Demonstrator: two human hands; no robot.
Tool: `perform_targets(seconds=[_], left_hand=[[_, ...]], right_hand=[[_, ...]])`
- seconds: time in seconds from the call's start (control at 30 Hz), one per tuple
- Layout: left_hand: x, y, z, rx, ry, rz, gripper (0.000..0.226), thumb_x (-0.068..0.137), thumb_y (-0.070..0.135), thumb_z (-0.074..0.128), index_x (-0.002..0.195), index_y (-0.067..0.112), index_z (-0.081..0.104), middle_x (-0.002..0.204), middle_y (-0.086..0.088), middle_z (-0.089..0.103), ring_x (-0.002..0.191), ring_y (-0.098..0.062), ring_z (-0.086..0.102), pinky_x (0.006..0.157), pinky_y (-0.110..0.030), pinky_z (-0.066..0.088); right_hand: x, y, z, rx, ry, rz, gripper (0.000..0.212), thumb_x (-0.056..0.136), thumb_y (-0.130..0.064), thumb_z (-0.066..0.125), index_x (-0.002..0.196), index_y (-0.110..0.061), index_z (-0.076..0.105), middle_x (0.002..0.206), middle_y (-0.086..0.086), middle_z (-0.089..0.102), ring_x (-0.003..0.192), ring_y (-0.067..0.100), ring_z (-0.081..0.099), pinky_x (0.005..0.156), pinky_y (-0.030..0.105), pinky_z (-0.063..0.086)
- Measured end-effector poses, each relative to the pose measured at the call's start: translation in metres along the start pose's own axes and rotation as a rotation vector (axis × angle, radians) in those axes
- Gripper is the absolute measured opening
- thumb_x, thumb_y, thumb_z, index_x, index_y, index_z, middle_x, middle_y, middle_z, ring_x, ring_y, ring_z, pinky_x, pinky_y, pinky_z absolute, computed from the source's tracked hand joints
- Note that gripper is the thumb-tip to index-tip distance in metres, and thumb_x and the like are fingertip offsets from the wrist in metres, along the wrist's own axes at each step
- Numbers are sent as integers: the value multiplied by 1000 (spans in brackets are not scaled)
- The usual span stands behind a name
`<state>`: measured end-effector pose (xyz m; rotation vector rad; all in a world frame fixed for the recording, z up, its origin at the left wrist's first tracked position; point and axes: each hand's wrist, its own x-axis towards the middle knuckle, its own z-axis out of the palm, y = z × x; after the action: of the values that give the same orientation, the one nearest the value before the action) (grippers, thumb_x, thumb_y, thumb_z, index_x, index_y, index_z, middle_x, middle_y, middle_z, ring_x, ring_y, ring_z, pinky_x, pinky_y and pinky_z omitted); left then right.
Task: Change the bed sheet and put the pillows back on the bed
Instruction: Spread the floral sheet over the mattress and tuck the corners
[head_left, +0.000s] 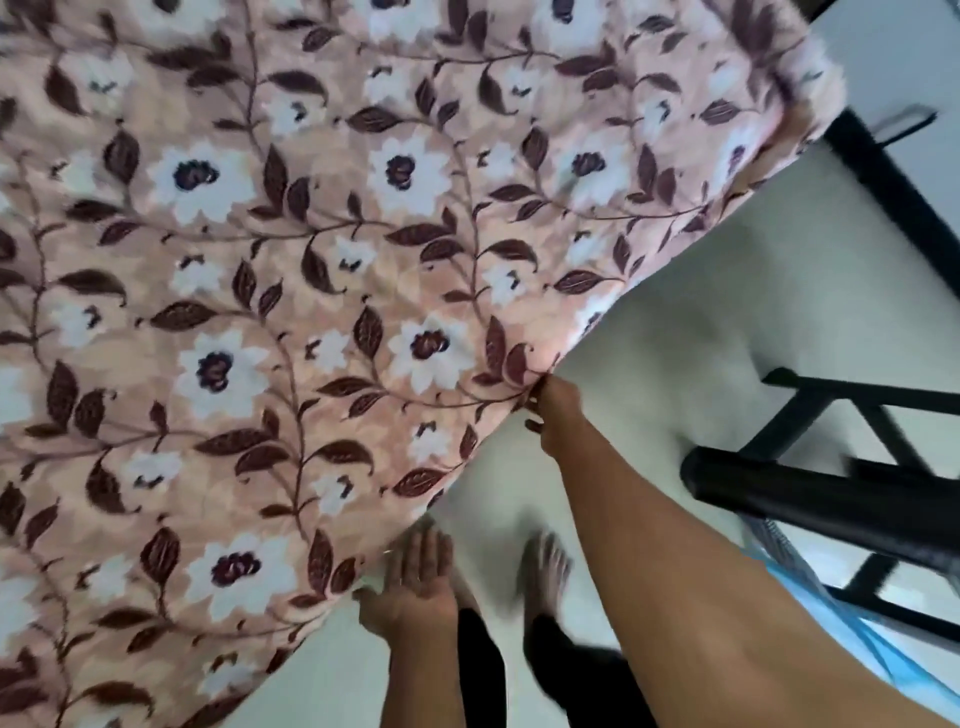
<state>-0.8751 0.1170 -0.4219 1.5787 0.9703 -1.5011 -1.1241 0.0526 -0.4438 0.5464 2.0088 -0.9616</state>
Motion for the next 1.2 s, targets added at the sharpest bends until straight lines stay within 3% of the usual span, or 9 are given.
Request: perform_targets(seconds=[0.07, 0.2, 0.37, 0.47, 0.57, 0.8, 0.97, 1.07, 1.2], left_hand=[[-19, -30, 18, 254, 37, 50, 41, 104, 33, 35, 112, 1, 57, 128, -29, 61, 125, -46, 58, 92, -59, 51], [-45, -116, 69, 639, -111, -19, 40, 107, 25, 40, 135, 0, 55, 126, -23, 64, 122, -43, 61, 99, -55, 51], [-51, -191, 141, 871, -269, 15, 31, 108, 26, 42, 127, 10, 60, 122, -16, 69, 113, -33, 67, 89, -45, 55], [-55, -227, 178, 1030, -334, 57, 31, 108, 29, 39, 126, 15, 61, 120, -9, 70, 113, -27, 66, 90, -41, 53], [-58, -265, 211, 1244, -350, 166, 30, 108, 25, 39, 127, 15, 60, 119, -7, 69, 107, -23, 66, 86, -37, 50], [-67, -347, 282, 1443, -293, 383, 26, 102, 9, 46, 119, 8, 65, 96, -9, 70, 74, -21, 61, 61, -28, 44], [-80, -381, 300, 1572, -328, 449, 27, 98, 3, 47, 116, 8, 66, 86, -5, 69, 66, -15, 60, 50, -24, 42], [-91, -392, 303, 1686, -354, 510, 22, 96, 8, 53, 108, 17, 69, 92, -3, 76, 72, -16, 72, 62, -30, 55], [-100, -396, 305, 1920, -462, 667, 21, 83, 26, 57, 99, 31, 71, 90, 8, 76, 82, -11, 73, 84, -35, 59]], right_hand=[[6, -9, -18, 18, 24, -36, 10, 87, -22, 64, 86, -15, 70, 86, 8, 72, 79, 26, 65, 68, 36, 45], [24, -72, -38, 396, -70, -94, 18, 102, -16, 52, 109, -17, 68, 84, 1, 70, 70, 14, 66, 57, 24, 52], [86, -153, -61, 560, -150, 44, 35, 105, -35, 39, 75, -23, 54, 52, -6, 52, 42, 12, 47, 42, 17, 37], [119, -186, -102, 529, -225, 33, 30, 104, -41, 46, 89, -23, 66, 73, -5, 69, 73, 17, 65, 73, 31, 52], [145, -236, -138, 656, -229, -29, 16, 102, -32, 50, 107, -30, 66, 89, -15, 67, 97, 12, 63, 79, 35, 49], [173, -332, -188, 8, -184, -245, 24, 71, -33, 71, 92, -22, 67, 80, -2, 67, 74, 19, 62, 59, 28, 50], [191, -338, -195, 68, -264, -130, 13, 102, -27, 61, 99, -14, 62, 79, 7, 66, 55, 11, 61, 42, 18, 44], [214, -350, -187, 93, -30, -214, 16, 86, -25, 61, 77, -13, 66, 70, 11, 72, 54, 20, 64, 47, 28, 52], [238, -364, -180, 70, 170, -189, 19, 70, -23, 61, 87, -18, 71, 82, 9, 76, 76, 28, 74, 68, 48, 65]])
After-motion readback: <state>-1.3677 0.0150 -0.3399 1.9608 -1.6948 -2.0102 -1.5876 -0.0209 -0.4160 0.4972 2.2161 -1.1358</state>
